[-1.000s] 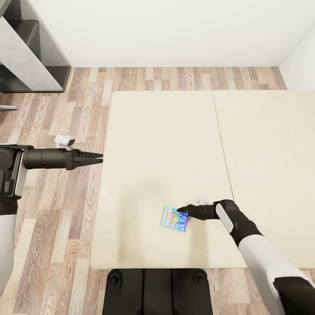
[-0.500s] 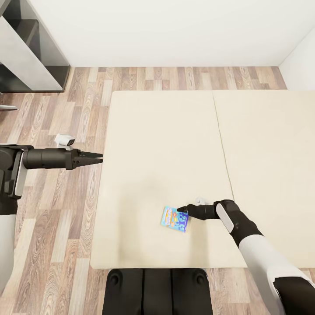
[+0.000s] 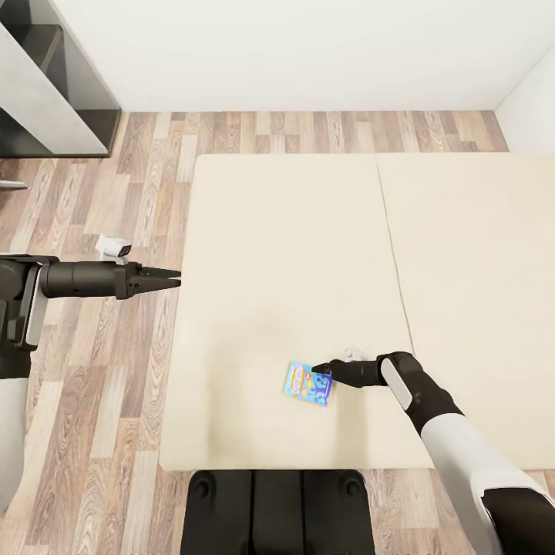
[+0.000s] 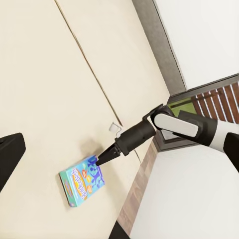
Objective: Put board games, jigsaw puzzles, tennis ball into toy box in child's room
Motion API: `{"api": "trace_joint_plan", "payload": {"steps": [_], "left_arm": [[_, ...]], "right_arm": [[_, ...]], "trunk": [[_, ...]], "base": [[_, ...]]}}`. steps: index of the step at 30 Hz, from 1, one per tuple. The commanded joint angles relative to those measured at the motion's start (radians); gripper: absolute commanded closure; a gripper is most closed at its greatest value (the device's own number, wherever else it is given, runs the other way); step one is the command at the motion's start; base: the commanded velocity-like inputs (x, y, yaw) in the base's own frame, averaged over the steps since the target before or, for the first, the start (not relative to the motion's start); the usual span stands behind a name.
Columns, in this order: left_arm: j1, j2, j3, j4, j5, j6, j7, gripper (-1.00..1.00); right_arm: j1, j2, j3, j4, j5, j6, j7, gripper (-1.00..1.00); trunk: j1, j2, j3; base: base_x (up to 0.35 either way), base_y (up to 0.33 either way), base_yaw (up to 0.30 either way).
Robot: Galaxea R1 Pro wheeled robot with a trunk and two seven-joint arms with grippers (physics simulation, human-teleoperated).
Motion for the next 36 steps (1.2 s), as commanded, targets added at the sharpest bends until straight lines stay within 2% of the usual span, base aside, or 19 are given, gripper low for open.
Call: {"api": "trace_joint_plan", "payload": {"steps": [1, 36], "left_arm": [[0.000, 0.000, 0.000, 0.000, 0.000, 0.011, -0.003, -1.00], [0.001, 0.001, 0.001, 0.000, -0.001, 0.011, -0.003, -1.00]], "right_arm": [[0.000, -0.001, 0.003, -0.001, 0.004, 0.002, 0.004, -1.00], [0.000, 0.000, 0.001, -0.001, 0.000, 0.000, 0.005, -1.00]], "trunk": [[0.001, -0.002, -0.002], [0.001, -0.002, -0.004]], "base": [[0.000, 0.000, 0.000], [0.000, 0.000, 0.000]]}}
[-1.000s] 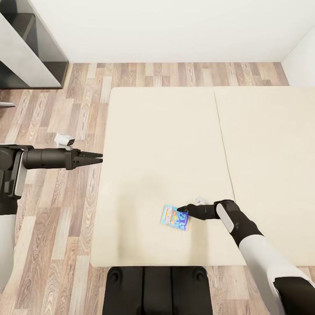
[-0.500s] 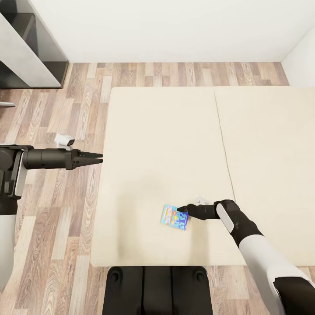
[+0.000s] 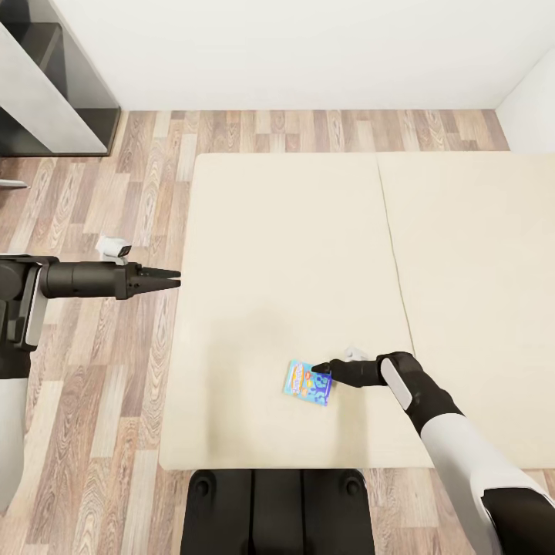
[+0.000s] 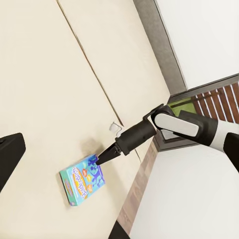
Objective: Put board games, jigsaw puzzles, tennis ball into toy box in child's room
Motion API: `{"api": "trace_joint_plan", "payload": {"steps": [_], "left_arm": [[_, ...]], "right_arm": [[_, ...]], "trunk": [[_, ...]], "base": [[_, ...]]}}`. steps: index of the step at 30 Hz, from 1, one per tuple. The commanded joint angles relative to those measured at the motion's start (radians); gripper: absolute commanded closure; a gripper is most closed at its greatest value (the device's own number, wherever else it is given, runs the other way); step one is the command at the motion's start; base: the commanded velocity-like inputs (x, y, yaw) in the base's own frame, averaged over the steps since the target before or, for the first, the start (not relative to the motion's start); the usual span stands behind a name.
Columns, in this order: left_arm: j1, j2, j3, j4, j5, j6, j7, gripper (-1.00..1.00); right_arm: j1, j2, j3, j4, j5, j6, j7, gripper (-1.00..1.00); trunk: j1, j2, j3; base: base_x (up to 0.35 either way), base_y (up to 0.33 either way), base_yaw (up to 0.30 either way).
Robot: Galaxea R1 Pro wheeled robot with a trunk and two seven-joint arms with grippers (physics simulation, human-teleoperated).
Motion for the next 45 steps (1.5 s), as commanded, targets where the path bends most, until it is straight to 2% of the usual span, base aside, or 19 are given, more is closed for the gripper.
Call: {"api": "trace_joint_plan", "payload": {"steps": [1, 45], "left_arm": [[0.000, 0.000, 0.000, 0.000, 0.000, 0.011, -0.003, -1.00], [0.000, 0.000, -0.001, 0.000, 0.000, 0.011, -0.003, -1.00]], "right_arm": [[0.000, -0.001, 0.003, -0.001, 0.003, 0.002, 0.004, -1.00], [0.000, -0.002, 0.004, -0.004, 0.005, 0.003, 0.004, -1.00]], "trunk": [[0.001, -0.002, -0.001], [0.001, -0.002, -0.001]], "base": [[0.000, 0.000, 0.000], [0.000, 0.025, 0.000]]}}
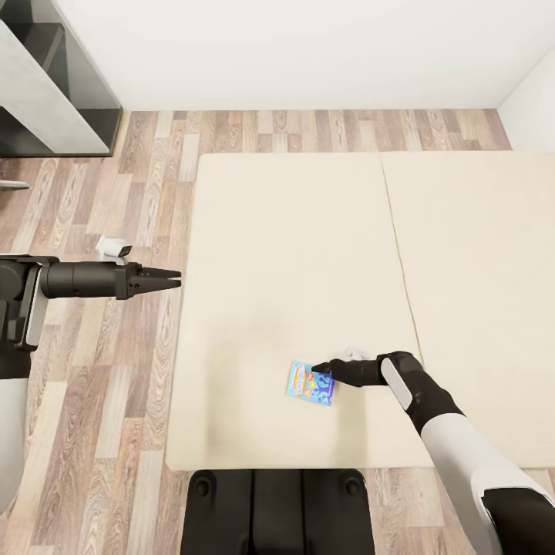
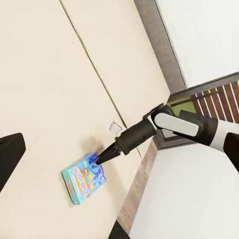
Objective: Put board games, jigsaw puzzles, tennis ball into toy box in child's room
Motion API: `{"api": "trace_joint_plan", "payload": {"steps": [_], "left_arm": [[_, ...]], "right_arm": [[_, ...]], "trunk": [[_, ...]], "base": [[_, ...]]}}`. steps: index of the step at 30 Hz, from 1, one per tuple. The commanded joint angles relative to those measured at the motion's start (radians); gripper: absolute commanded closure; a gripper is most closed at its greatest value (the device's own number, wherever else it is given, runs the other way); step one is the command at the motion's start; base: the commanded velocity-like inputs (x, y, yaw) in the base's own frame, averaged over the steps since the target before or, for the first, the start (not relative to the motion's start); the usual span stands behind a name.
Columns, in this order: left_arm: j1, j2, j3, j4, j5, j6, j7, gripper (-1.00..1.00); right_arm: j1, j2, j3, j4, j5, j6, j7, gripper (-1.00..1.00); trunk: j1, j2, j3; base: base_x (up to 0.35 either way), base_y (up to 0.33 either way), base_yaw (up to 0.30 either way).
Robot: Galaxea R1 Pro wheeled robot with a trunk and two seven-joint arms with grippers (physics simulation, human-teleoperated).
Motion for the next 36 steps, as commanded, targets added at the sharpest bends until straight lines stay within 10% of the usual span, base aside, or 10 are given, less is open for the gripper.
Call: {"api": "trace_joint_plan", "payload": {"steps": [1, 36], "left_arm": [[0.000, 0.000, 0.000, 0.000, 0.000, 0.011, -0.003, -1.00], [0.000, 0.000, 0.001, 0.000, 0.000, 0.011, -0.003, -1.00]], "right_arm": [[0.000, -0.001, 0.003, 0.000, 0.003, 0.002, 0.004, -1.00], [0.000, -0.001, 0.005, 0.008, 0.012, 0.001, 0.002, -1.00]], "trunk": [[0.001, -0.002, -0.001], [0.001, -0.002, -0.001]], "base": [[0.000, 0.017, 0.000], [0.000, 0.001, 0.000]]}}
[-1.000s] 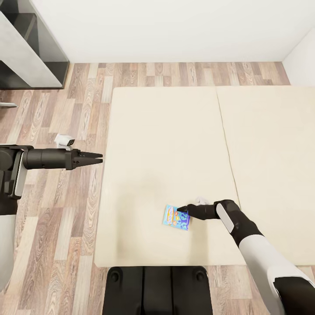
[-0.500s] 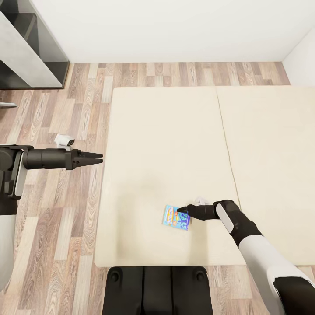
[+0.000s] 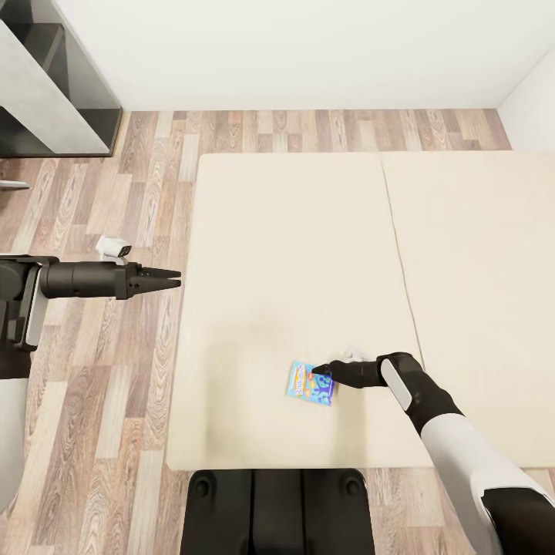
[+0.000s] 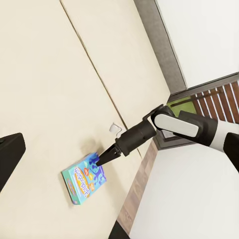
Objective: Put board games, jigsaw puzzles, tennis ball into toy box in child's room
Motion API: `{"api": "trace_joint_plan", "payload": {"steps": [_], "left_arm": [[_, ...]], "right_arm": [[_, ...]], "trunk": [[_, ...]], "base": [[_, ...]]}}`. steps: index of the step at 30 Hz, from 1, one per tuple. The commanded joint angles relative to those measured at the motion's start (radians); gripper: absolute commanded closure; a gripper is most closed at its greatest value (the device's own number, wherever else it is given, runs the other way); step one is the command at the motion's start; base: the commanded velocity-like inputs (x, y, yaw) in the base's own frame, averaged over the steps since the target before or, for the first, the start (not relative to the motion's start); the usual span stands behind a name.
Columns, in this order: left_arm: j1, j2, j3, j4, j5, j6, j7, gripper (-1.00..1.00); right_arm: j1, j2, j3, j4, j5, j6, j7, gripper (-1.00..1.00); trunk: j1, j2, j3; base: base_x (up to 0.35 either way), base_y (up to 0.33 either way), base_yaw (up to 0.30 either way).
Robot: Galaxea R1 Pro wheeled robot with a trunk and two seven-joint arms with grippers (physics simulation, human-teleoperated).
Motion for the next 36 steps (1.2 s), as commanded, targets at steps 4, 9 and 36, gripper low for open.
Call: {"api": "trace_joint_plan", "payload": {"steps": [4, 9, 36], "left_arm": [[0.000, 0.000, 0.000, 0.000, 0.000, 0.011, -0.003, -1.00], [0.000, 0.001, 0.000, 0.000, 0.000, 0.011, -0.003, -1.00], [0.000, 0.001, 0.000, 0.000, 0.000, 0.011, -0.003, -1.00]], "right_arm": [[0.000, -0.002, 0.003, 0.003, 0.002, 0.001, 0.004, -1.00], [0.000, -0.002, 0.002, 0.014, 0.003, -0.012, 0.004, -1.00], [0.000, 0.001, 0.006, 0.034, 0.004, -0.049, 0.006, -1.00]], "trunk": [[0.001, -0.002, -0.001], [0.001, -0.002, -0.001], [0.001, -0.002, -0.001]], "base": [[0.000, 0.000, 0.000], [0.000, 0.000, 0.000], [0.000, 0.000, 0.000]]}}
